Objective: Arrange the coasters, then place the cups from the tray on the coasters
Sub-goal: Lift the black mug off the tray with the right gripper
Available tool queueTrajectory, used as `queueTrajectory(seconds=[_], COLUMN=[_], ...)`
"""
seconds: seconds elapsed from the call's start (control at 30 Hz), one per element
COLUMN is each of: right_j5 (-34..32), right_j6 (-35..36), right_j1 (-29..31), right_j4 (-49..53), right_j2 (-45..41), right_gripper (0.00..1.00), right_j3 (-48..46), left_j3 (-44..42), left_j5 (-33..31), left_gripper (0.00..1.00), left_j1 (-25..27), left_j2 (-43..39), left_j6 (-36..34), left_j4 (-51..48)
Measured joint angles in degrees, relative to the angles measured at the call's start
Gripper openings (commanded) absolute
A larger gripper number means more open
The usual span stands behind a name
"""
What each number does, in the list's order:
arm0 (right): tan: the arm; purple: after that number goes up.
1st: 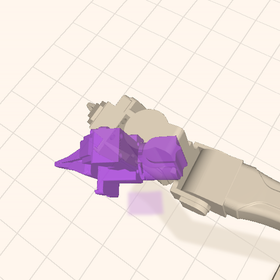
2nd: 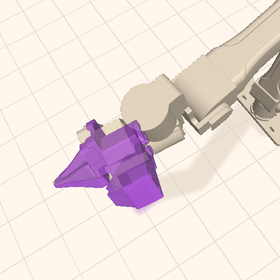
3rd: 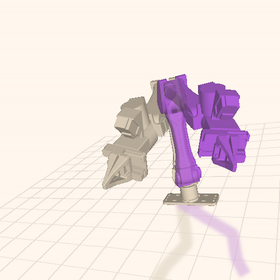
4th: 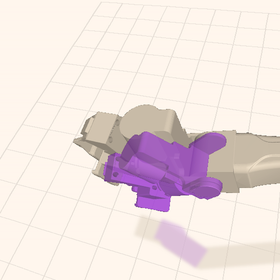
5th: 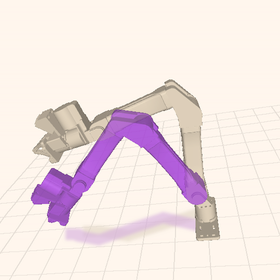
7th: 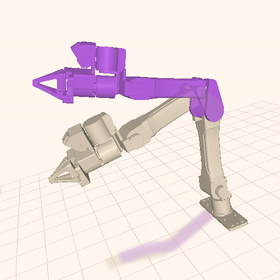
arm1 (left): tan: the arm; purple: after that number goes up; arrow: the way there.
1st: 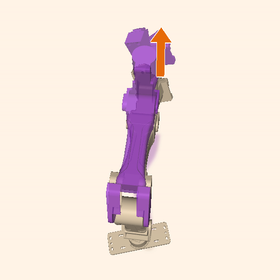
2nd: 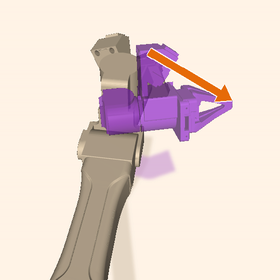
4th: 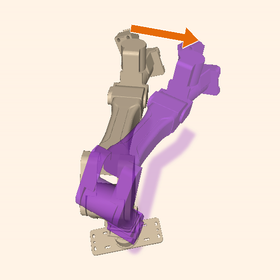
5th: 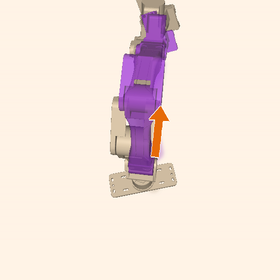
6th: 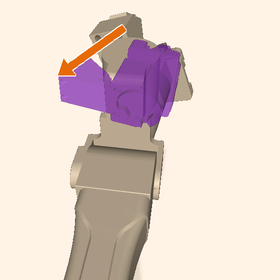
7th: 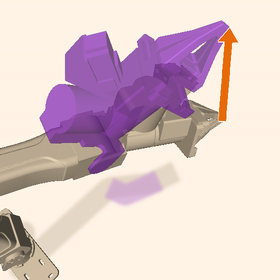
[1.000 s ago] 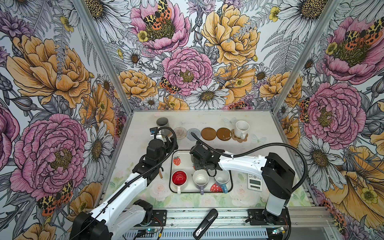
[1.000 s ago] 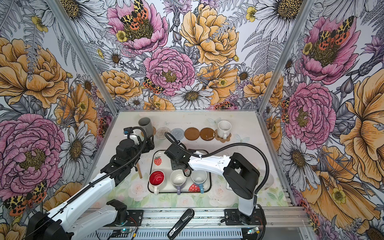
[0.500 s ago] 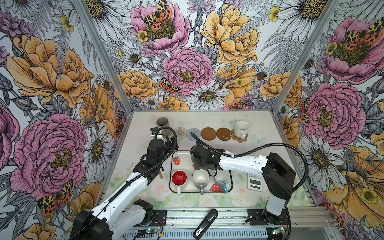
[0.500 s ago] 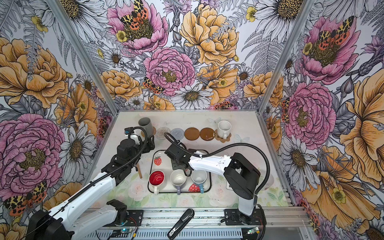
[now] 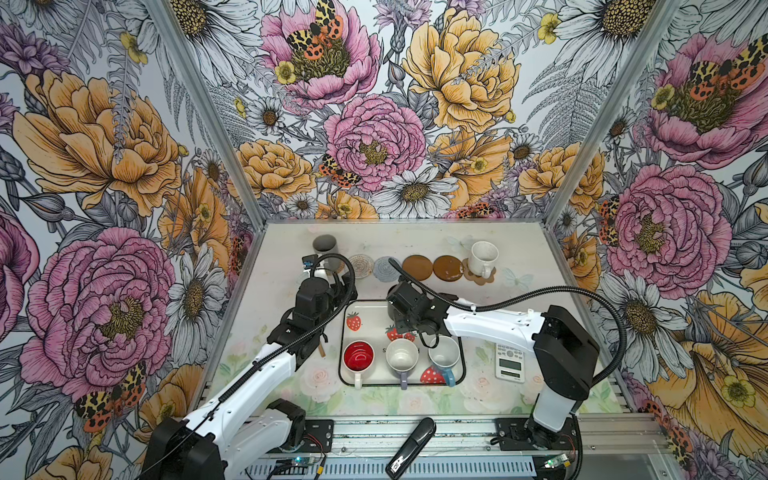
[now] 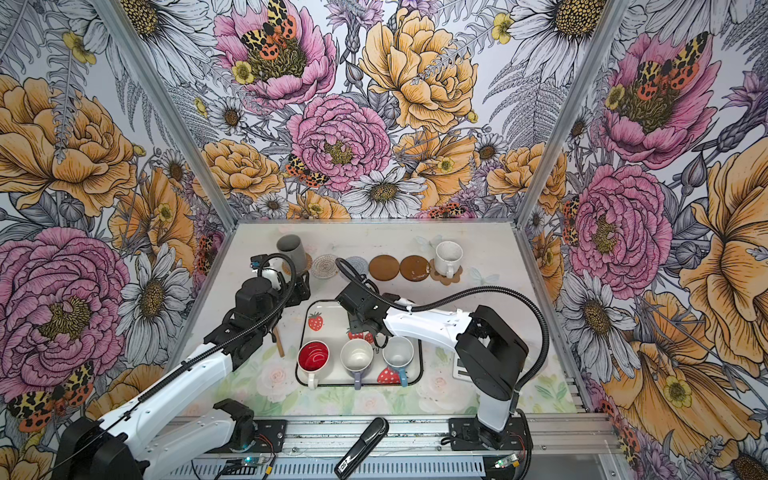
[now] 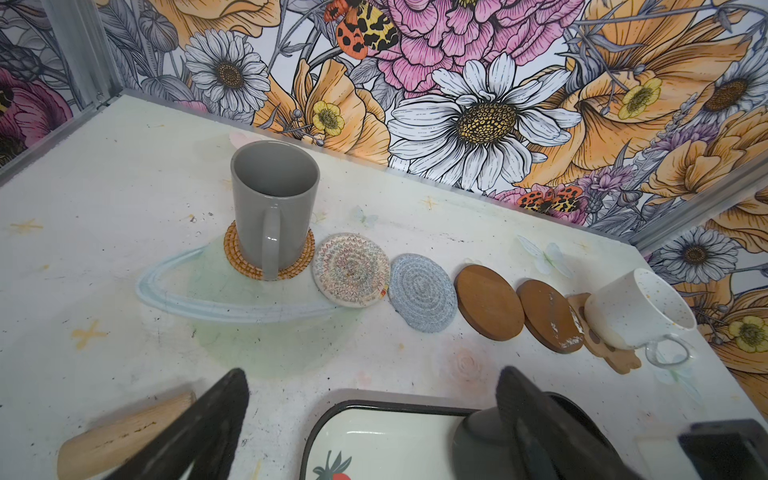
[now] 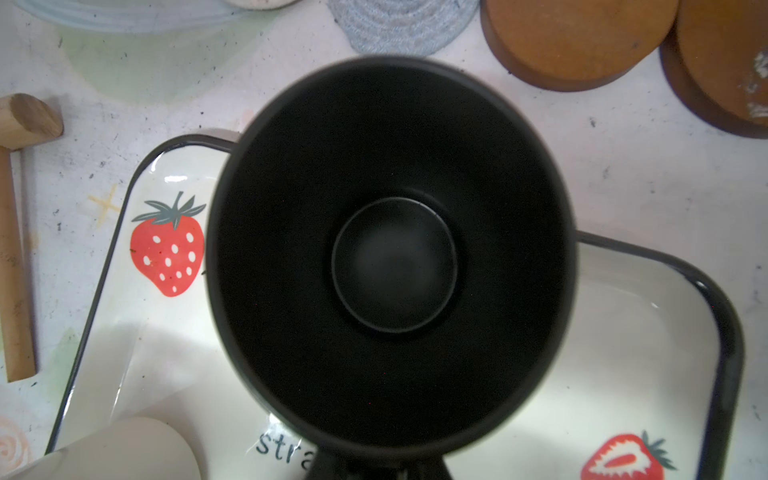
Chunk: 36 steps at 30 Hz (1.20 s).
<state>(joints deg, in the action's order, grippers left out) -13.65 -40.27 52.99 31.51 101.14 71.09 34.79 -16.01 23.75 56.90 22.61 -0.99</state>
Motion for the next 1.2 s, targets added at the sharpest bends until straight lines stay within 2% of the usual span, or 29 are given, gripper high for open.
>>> queueTrajectory(seconds=[1.2], right_j5=[-2.64], right_j6=[0.92], right_j1=[-4.96], right_j4=[1.07], right_j2=[-7.06], right_gripper=[0.00], right_j3=[-3.89], left_j3=[0.00], left_j5=[0.02], left_gripper=[0.95], left_j1=[0.00], left_j2=[1.03], left_j6=[0.00], left_j4=[0.00])
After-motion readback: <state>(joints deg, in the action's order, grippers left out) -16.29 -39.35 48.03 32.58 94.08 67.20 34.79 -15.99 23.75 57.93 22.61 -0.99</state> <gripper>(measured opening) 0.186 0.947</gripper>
